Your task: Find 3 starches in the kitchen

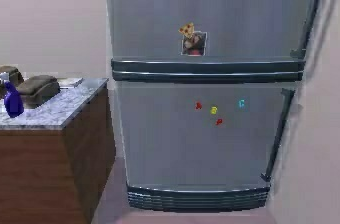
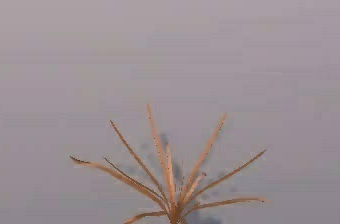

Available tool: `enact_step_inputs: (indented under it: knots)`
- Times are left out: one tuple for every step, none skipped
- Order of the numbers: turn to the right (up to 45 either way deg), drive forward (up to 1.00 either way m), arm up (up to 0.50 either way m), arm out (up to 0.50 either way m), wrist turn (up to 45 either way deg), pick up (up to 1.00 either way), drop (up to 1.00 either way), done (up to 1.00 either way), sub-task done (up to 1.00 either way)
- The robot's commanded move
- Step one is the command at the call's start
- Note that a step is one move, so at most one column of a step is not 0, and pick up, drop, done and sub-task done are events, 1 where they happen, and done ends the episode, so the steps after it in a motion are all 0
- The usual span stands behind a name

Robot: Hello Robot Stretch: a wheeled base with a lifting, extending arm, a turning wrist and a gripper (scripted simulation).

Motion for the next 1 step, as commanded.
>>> enact_step_inputs:
  knots:
    - [-36.0, 0.0, 0.0, 0.0, 0.0, 0.0, 0.0, 0.0, 0.0]
